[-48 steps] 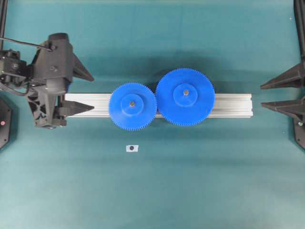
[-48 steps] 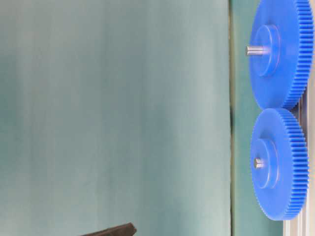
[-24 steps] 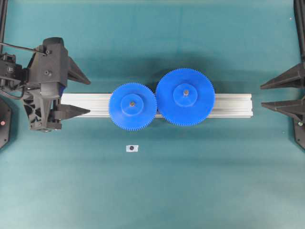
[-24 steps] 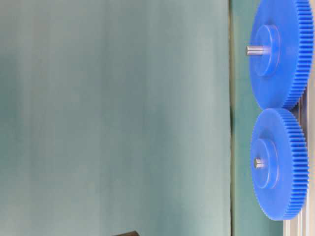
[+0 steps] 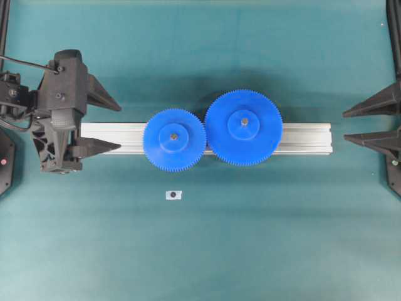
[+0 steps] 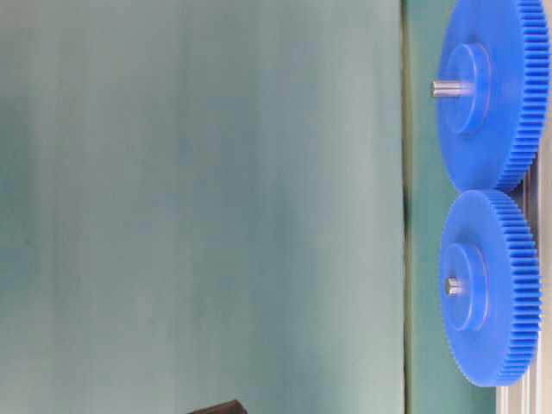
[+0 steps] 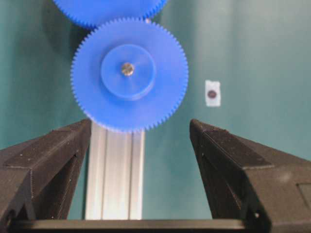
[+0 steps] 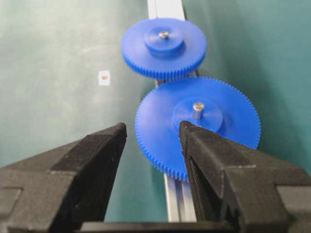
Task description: Insert the small gear onto the shaft.
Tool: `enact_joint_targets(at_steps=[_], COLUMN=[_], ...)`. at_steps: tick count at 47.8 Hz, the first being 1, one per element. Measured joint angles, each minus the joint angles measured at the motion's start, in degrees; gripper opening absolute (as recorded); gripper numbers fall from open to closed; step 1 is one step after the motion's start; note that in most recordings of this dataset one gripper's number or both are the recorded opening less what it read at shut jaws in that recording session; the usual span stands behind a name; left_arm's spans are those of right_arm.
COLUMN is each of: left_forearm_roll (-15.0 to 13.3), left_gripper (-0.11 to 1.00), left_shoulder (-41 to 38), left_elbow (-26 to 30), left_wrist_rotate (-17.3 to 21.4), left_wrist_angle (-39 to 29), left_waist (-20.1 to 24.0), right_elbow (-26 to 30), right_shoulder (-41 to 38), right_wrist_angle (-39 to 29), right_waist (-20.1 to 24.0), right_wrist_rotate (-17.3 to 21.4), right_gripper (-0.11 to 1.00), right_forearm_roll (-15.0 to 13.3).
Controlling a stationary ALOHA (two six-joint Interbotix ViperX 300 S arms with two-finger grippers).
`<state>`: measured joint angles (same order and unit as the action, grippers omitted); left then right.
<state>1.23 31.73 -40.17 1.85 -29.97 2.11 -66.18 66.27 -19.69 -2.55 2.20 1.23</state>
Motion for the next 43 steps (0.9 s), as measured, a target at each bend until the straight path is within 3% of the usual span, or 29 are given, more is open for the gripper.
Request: enact_joint_targets(at_steps=[43], left_forearm_roll=[0.0], left_gripper=[0.81], left_shoulder=[4.7], left_elbow=[-3.3], left_wrist_rotate=[-0.2], left_wrist_angle=[1.4], left_waist=[-0.4], right_elbow=[-0.9], right_shoulder=[0.7], right_wrist_angle=[0.0], right_waist=[0.0], right_wrist_rotate=[0.0], right_gripper=[0.6], right_forearm_roll=[0.0])
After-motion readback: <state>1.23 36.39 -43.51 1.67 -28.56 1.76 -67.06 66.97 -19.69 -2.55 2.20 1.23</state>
